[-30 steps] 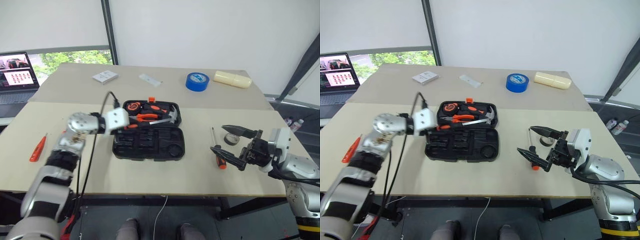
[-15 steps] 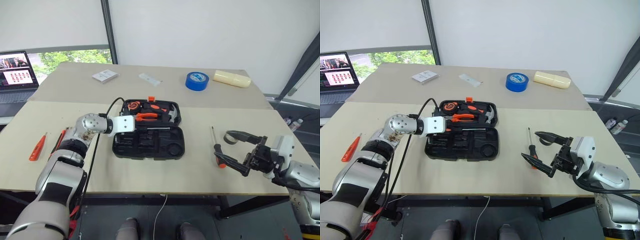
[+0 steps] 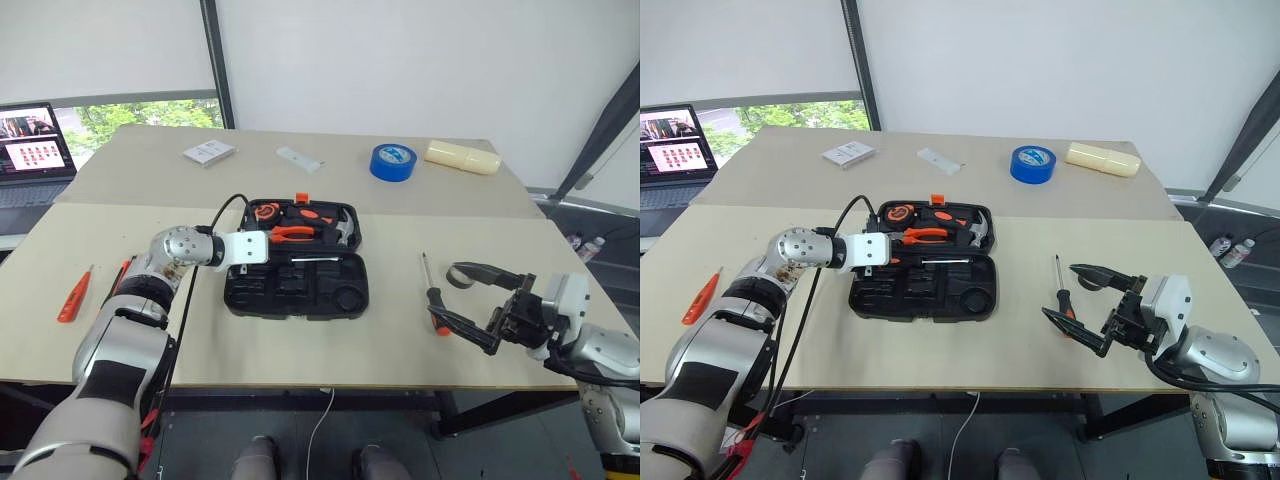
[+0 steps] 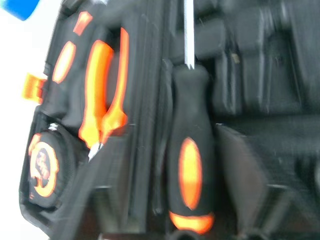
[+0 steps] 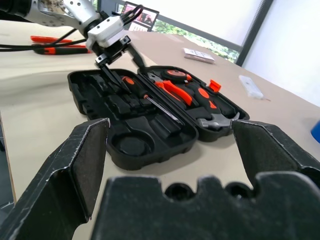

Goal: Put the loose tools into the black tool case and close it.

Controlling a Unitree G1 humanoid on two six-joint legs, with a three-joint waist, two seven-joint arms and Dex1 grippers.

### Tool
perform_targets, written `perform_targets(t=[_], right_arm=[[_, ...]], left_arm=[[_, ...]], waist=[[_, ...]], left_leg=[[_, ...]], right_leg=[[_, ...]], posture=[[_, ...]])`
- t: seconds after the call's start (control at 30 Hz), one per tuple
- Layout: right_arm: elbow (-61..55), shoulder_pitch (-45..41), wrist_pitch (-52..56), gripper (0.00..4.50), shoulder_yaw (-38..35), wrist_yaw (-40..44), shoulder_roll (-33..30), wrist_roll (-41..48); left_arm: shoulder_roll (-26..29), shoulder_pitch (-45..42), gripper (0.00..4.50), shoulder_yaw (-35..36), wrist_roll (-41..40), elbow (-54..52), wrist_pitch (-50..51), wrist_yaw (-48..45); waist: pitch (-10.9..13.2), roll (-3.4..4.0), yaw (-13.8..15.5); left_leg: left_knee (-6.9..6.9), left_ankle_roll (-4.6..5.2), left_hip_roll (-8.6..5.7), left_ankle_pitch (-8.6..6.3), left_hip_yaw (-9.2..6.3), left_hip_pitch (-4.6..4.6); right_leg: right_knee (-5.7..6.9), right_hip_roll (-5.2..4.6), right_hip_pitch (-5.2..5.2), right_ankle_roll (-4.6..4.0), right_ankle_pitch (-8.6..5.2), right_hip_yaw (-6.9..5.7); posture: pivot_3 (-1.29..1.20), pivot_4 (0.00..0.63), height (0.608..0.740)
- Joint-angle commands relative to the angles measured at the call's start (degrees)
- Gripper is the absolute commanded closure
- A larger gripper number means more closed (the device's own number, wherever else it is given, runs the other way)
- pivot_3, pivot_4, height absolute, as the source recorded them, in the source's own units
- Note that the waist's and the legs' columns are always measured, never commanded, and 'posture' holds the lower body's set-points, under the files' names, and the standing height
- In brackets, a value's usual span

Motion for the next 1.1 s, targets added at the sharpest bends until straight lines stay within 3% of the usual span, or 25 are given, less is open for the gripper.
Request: perform_targets(t=[0.03, 0.1, 0.2, 0.33, 0.37, 0.43, 0.83, 0.93, 1.07, 1.1], right_arm=[[-1.8, -0.2, -0.2, 0.0, -2.4, -0.8, 0.3, 1.9], [-1.6, -0.7, 0.0, 0.0, -2.8, -1.2, 0.6, 2.7], [-0.9, -1.4, -0.1, 0.0, -2.6, -1.6, 0.6, 2.6], [-0.6, -1.8, -0.2, 0.0, -2.0, -2.2, 0.9, 2.2], [-0.7, -1.8, -0.2, 0.0, -1.9, -2.3, 0.9, 2.2], [-0.9, -1.7, -0.1, 0.0, -1.7, -2.5, 1.1, 2.1], [-3.5, 1.8, 0.5, 0.0, -1.5, -5.3, 2.0, 1.7], [-3.8, 2.3, 0.7, 0.0, -0.8, -6.9, 2.7, 0.7], [-3.9, 2.4, 1.0, 0.0, -0.4, -9.0, 3.5, -0.6], [-4.1, 2.5, 1.0, 0.0, -0.8, -10.0, 3.8, -0.8]], left_arm=[[-1.6, -1.0, 1.08, 7.9, -9.4, -0.8, 5.0, -5.0], [-3.2, -0.7, 1.08, 12.1, -14.6, -1.5, 10.3, -9.1], [-4.8, 0.2, 1.81, 13.3, -15.0, -2.1, 16.8, -7.2], [-6.9, 1.8, 3.41, 11.9, -12.5, -3.4, 22.0, -3.4], [-7.3, 2.0, 3.57, 11.5, -11.8, -3.7, 23.2, -2.1], [-8.0, 2.6, 4.36, 10.4, -10.7, -4.3, 24.7, -1.4], [-9.9, 5.3, 4.36, 5.6, -7.1, -7.1, 30.5, -2.0], [-9.2, 7.0, 4.36, 4.6, -5.6, -7.9, 27.8, 0.1], [-7.6, 8.9, 4.36, 7.9, -9.3, -9.3, 23.7, -0.8], [-7.5, 9.2, 4.14, 10.8, -12.7, -10.4, 22.2, -1.9]], waist=[[0.0, 0.0, 0.0], [0.0, 0.0, -0.1], [0.0, 0.0, -0.2], [0.0, 0.0, -0.2], [0.0, -0.01, -0.2], [0.0, -0.01, -0.2], [0.0, 0.05, 0.1], [0.0, 0.07, 0.1], [-0.1, 0.09, -0.1], [-0.1, 0.1, -0.2]], left_leg=[[0.0, 0.0, -0.01, 0.0, 0.0, 0.0], [0.01, 0.0, 0.0, 0.0, 0.0, 0.0], [0.02, 0.01, -0.01, 0.01, -0.01, 0.0], [0.09, 0.02, -0.03, 0.01, -0.03, 0.01], [0.1, 0.02, -0.03, 0.01, -0.03, 0.01], [0.15, 0.02, -0.03, 0.01, -0.05, 0.01], [0.22, 0.01, -0.07, 0.01, -0.07, 0.13], [0.23, 0.01, -0.08, 0.0, -0.08, 0.14], [0.22, 0.01, -0.08, 0.0, -0.08, 0.17], [0.22, 0.01, -0.08, 0.01, -0.08, 0.17]], right_leg=[[0.0, 0.0, 0.01, 0.0, 0.0, 0.0], [0.02, 0.0, 0.01, 0.0, 0.0, 0.0], [0.04, 0.01, 0.01, 0.01, 0.0, 0.0], [0.2, 0.01, 0.01, 0.05, -0.03, 0.02], [0.24, 0.01, 0.0, 0.05, -0.04, 0.02], [0.37, 0.01, -0.04, 0.04, -0.07, 0.02], [0.46, -0.04, 0.08, 0.02, -0.09, 0.01], [0.46, -0.06, 0.1, 0.02, -0.09, 0.01], [0.46, -0.06, 0.11, 0.01, -0.1, 0.01], [0.47, -0.06, 0.1, 0.0, -0.1, 0.01]], posture=[[0.0, 0.15, 0.74], [0.0, 0.15, 0.74], [0.0, 0.15, 0.74], [0.0, 0.15, 0.74], [0.0, 0.15, 0.74], [0.0, 0.15, 0.74], [0.0, 0.15, 0.74], [0.0, 0.15, 0.74], [0.0, 0.15, 0.74], [0.0, 0.15, 0.74]])
